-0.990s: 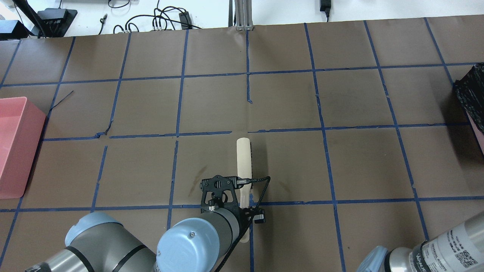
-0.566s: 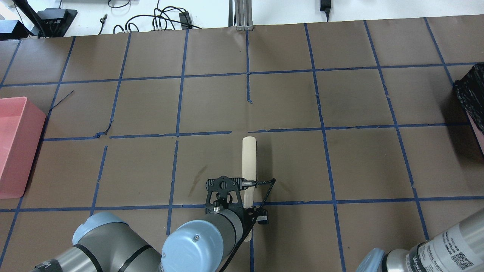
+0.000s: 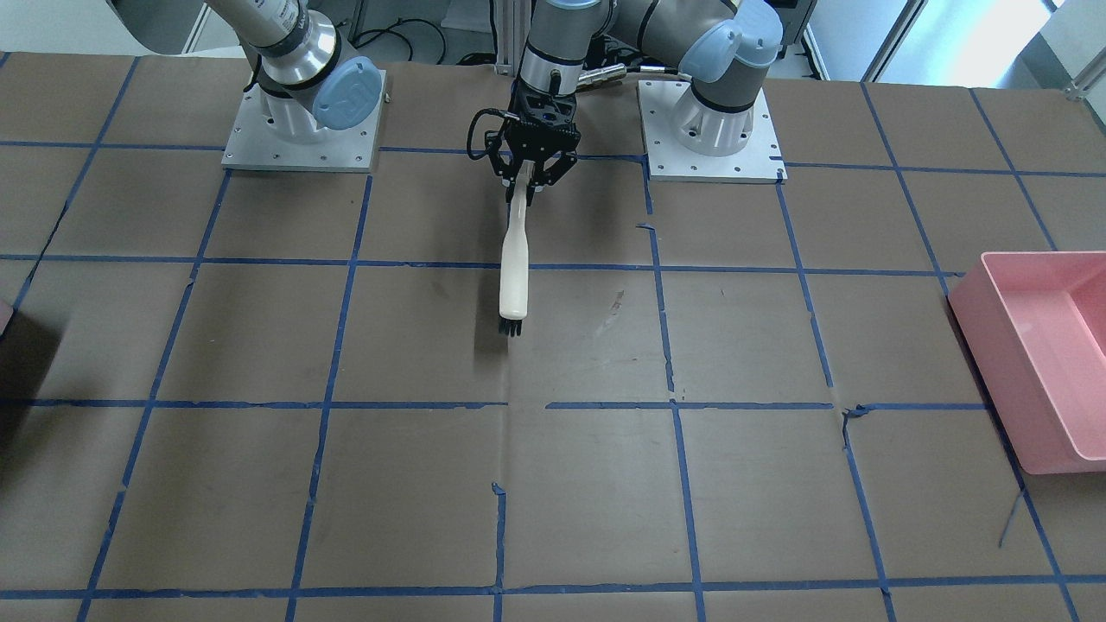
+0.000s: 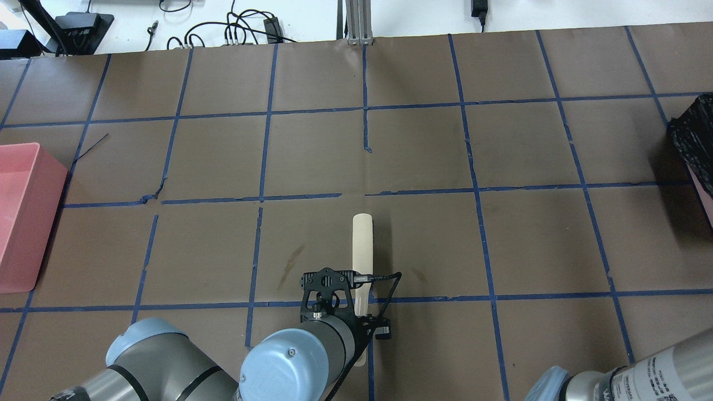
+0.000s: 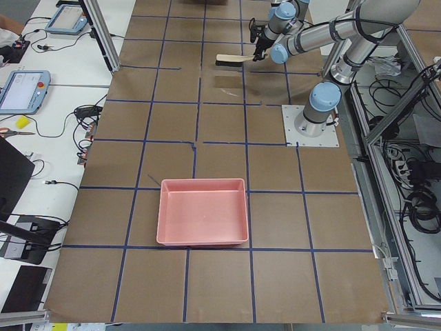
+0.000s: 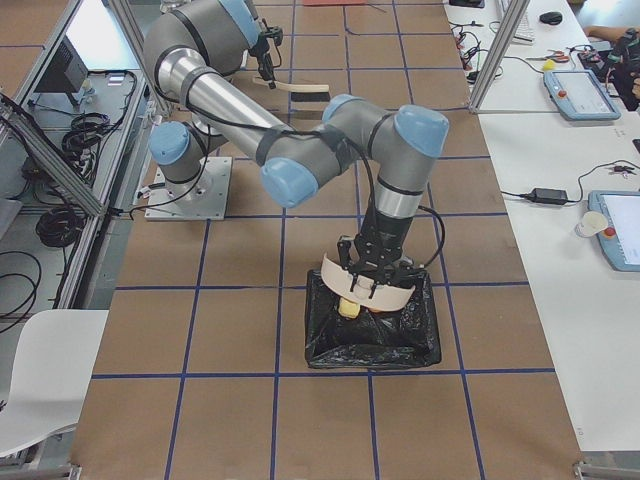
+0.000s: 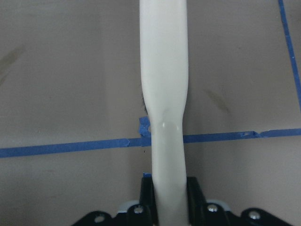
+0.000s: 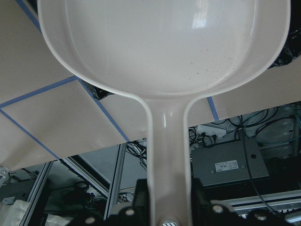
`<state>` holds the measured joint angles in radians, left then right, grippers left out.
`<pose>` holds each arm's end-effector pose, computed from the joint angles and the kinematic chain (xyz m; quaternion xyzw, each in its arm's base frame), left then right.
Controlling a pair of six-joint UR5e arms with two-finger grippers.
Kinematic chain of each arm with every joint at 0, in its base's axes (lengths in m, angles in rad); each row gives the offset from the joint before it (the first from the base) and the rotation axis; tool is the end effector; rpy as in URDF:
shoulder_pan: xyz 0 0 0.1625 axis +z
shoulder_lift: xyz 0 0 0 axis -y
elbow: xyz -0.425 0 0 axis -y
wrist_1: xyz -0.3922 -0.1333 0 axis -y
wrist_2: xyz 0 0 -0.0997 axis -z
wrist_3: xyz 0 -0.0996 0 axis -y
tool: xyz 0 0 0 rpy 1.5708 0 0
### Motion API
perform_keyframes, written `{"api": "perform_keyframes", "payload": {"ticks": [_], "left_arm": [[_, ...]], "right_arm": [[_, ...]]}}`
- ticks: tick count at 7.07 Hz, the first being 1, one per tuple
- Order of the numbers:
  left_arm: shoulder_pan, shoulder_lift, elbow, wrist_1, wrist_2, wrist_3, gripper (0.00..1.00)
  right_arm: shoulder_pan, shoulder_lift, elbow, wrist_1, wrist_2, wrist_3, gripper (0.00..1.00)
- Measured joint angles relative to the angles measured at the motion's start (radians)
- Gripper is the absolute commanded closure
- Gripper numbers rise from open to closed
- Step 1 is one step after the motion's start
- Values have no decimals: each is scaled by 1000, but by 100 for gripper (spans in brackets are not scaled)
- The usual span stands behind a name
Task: Sweep and dump trash in nearest bin
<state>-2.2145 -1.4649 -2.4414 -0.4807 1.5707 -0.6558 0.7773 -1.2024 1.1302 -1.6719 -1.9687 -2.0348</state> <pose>-0.3253 -0.2115 0.2511 0.0060 -0.9868 0.1289 0.0980 -0.4028 -0.5292 0.5140 0.5540 -0.8044 -0.1813 0.1145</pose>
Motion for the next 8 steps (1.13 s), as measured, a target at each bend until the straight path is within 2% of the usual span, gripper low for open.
{"api": "perform_keyframes", "payload": {"ticks": [2, 4, 6, 8], "left_arm": [[-12, 9, 5, -96, -4, -33, 100], [-54, 13, 17, -123, 0, -72, 100], [-73, 13, 29, -127, 0, -104, 100], [-80, 10, 29, -132, -2, -120, 100]], "right_arm": [[2, -109, 106, 118, 236, 100, 100], [49, -208, 292, 114, 367, 349, 100], [182, -240, 395, 55, 401, 659, 100], [336, -221, 417, -21, 402, 948, 100]]}}
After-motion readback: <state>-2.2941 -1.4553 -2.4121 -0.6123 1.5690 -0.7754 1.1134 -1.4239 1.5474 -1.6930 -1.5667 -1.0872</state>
